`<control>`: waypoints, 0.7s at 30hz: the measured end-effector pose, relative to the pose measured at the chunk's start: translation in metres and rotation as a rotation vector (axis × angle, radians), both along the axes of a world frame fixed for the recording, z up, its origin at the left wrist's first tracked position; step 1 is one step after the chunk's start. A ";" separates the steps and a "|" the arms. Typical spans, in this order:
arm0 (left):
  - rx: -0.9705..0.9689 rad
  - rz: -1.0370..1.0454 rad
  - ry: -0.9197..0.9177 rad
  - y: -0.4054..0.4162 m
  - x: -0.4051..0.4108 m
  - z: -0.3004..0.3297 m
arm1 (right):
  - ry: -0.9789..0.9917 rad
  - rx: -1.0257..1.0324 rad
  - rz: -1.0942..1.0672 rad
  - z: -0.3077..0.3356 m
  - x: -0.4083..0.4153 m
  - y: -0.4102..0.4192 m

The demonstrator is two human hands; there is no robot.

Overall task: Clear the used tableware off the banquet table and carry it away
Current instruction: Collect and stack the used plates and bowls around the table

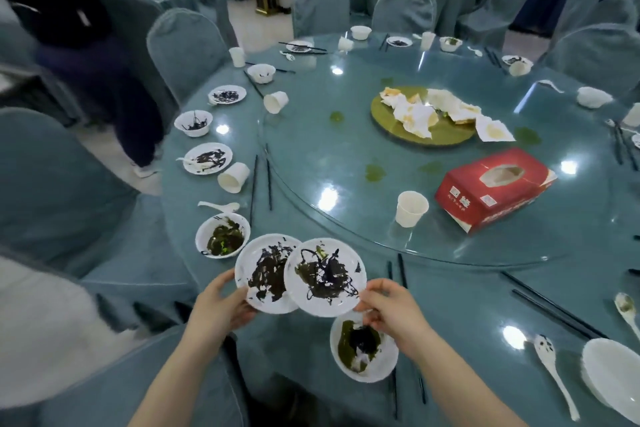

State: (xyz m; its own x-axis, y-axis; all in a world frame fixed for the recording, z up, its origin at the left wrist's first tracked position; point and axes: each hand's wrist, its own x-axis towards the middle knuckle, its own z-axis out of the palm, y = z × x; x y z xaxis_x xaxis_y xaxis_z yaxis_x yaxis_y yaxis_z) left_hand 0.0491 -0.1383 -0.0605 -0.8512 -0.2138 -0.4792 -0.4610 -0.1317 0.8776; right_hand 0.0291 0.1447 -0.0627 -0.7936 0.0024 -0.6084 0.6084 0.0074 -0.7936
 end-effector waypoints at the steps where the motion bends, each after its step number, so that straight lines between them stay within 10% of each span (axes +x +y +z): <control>1: 0.017 -0.008 -0.002 0.001 0.004 0.003 | 0.008 0.004 0.036 -0.001 -0.004 -0.009; 21: -0.028 0.431 0.111 -0.071 0.125 0.071 | 0.202 -0.205 0.519 0.044 0.001 -0.190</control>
State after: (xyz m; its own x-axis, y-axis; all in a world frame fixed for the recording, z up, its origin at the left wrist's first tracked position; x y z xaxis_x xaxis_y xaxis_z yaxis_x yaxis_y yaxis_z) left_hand 0.1741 -0.2097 0.0100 -0.7272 -0.5723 -0.3789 -0.2718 -0.2669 0.9246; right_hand 0.0304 -0.0455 -0.0189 -0.7596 -0.5187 -0.3925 0.4035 0.0976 -0.9098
